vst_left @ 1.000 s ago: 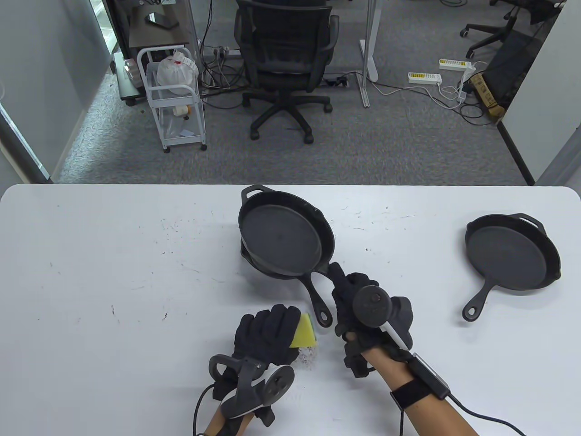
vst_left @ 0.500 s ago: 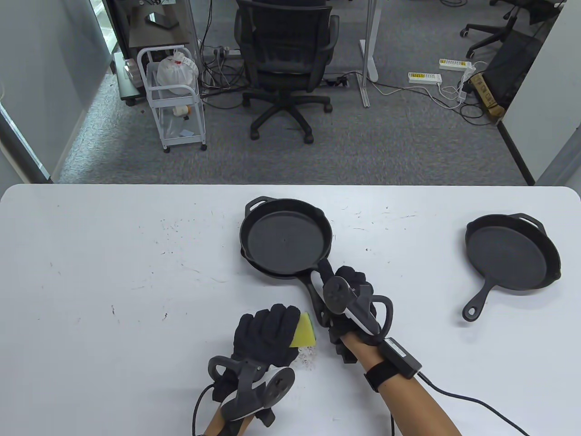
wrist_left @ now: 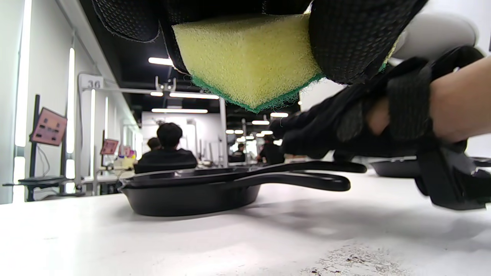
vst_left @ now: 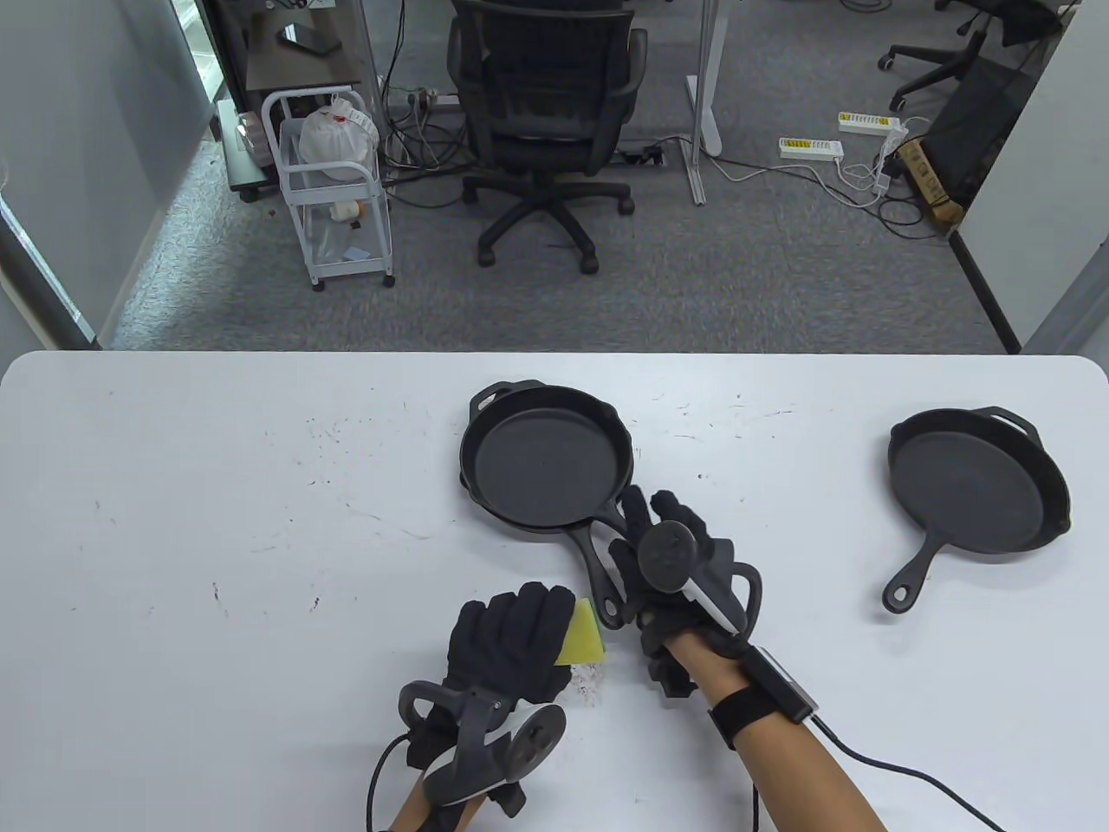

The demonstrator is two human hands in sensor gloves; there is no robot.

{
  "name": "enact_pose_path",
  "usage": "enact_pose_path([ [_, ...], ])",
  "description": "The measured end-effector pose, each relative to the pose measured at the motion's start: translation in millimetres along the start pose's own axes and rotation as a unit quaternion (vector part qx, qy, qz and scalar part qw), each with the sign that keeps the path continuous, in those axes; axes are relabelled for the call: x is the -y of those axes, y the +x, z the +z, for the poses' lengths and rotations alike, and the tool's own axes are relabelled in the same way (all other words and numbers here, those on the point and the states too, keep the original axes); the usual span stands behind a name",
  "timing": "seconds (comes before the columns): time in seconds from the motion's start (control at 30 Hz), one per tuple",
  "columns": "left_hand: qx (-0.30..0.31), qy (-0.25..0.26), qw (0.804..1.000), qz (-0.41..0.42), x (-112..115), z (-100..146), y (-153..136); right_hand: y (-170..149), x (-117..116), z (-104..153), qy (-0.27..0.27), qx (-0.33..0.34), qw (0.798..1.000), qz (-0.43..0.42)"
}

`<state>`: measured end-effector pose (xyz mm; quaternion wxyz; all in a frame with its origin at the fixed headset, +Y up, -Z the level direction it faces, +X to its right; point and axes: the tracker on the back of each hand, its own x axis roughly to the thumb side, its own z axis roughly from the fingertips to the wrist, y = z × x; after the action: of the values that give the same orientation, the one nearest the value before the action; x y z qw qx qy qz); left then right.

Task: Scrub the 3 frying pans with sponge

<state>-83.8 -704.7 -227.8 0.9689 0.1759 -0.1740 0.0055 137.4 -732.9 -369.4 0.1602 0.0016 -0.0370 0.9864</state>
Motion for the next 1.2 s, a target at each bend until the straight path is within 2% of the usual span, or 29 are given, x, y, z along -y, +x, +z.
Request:
enact_pose_path([
  [0.07,0.0,-0.001,1.0,0.001,0.2,0.0,0.2,-24.8,29.4,1.4,-0.018,-0.045,0.999,-0.02],
  [0.17,0.0,-0.005,1.0,0.003,0.2,-0.3,0.6,-60.9,59.9,1.1,-0.019,-0.124,0.992,-0.028],
  [0.23,0.003,-0.004,1.0,0.011,-0.4,0.0,1.4,-101.8,79.0,0.0,0.034,-0.217,0.975,-0.03],
  [0.3,0.004,0.006,1.0,0.01,-3.5,0.5,2.8,-140.0,90.9,4.1,0.05,-0.299,0.952,-0.041],
  [0.43,0.003,0.013,1.0,0.009,-6.7,1.4,3.6,-198.6,96.0,15.7,0.032,-0.41,0.909,-0.063],
  [0.53,0.002,0.01,1.0,0.008,-5.8,1.0,3.2,-223.7,85.8,19.4,0.075,-0.462,0.882,-0.056],
  [0.67,0.001,0.005,1.0,0.007,-4.5,0.7,2.5,-235.5,74.2,18.4,0.069,-0.477,0.874,-0.064],
  [0.87,-0.001,0.008,1.0,0.004,-5.5,1.1,1.7,-238.2,60.4,7.6,0.044,-0.476,0.875,-0.08],
  [1.03,0.0,0.005,1.0,0.0,-4.7,1.0,1.9,-236.3,59.5,0.6,0.014,-0.469,0.881,-0.057],
  [1.13,-0.001,0.002,1.0,-0.002,-3.7,0.6,1.3,-240.1,60.9,5.6,-0.029,-0.469,0.877,-0.1],
  [1.2,-0.003,0.002,1.0,0.0,-3.6,0.3,0.3,-243.0,66.4,6.3,-0.044,-0.446,0.888,-0.101],
])
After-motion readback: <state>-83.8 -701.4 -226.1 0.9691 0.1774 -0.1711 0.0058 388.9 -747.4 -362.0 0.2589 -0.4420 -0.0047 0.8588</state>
